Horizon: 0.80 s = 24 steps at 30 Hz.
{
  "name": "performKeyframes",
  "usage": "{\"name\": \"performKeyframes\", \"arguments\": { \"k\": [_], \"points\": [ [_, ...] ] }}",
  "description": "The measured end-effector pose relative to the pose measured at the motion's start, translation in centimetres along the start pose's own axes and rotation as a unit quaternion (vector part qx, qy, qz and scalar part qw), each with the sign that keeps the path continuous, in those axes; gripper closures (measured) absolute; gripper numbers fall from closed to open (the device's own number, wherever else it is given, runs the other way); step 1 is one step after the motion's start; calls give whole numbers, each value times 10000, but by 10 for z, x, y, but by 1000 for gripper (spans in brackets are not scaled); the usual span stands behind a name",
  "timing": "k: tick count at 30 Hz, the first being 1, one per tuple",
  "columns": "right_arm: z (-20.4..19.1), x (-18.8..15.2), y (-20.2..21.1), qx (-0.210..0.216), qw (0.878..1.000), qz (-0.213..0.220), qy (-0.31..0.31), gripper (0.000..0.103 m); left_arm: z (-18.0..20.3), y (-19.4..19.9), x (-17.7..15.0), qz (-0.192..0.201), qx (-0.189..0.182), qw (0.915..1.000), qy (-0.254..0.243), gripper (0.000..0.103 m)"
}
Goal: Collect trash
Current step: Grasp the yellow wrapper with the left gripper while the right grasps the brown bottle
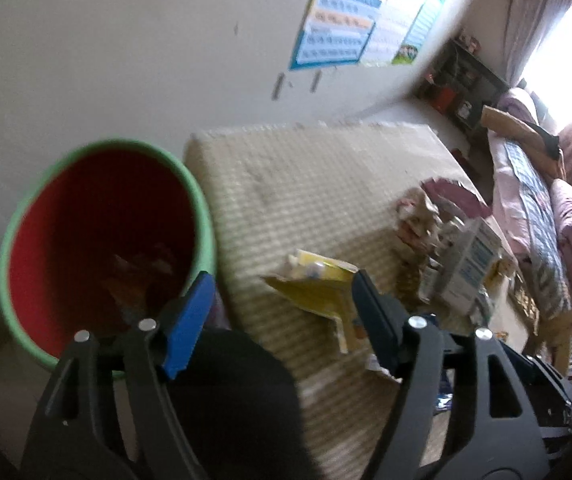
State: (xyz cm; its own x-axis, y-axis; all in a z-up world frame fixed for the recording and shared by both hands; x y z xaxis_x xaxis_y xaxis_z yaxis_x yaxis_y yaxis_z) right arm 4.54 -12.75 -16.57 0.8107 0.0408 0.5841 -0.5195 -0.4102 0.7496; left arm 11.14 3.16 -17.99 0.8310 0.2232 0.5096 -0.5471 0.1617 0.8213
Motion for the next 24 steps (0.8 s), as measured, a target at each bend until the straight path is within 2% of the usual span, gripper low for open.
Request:
{"name": "performKeyframes", "arguments": {
  "k": [10,17,18,20,21,22,23,24],
  "points": [
    [55,-3,15,-106,9969,173,-759,35,41,-53,-21,-647,158,9972,-348,30],
    [58,-5,15,-21,9964,185,-832,35,51,-83,-28,-855,426,9934,-642,31],
    [58,-5,14,-16,9963,180,-836,35,51,-84,-28,-844,438,9933,-654,34],
    [58,-6,13,-15,9962,166,-850,35,52,-81,-28,-774,315,9945,-626,54],
    [59,-7,13,-23,9961,153,-866,35,52,-80,-27,-755,308,9946,-646,58],
    [60,-7,12,-32,9960,137,-882,35,54,-77,-27,-711,286,9945,-710,68],
    [61,-8,11,-41,9959,127,-893,35,56,-73,-26,-659,224,9945,-783,84],
    [62,-8,11,-48,9959,116,-901,35,57,-70,-25,-641,247,9942,-831,84]
  ]
}}
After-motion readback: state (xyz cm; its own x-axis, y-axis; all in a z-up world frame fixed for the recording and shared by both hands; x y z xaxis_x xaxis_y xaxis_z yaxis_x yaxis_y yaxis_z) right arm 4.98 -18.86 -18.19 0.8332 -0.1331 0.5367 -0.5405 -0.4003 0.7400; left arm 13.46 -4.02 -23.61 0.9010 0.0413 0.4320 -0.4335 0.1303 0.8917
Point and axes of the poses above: each gripper's, at about its wrist camera, not at the fingertips, and y roughly against the way its jaws point, z to its right, x to its top, the point moved 8 cm from there along -y, roughly the way its jaws point, and after that the axes turned 2 degrees about y, right-handed, at the moved point
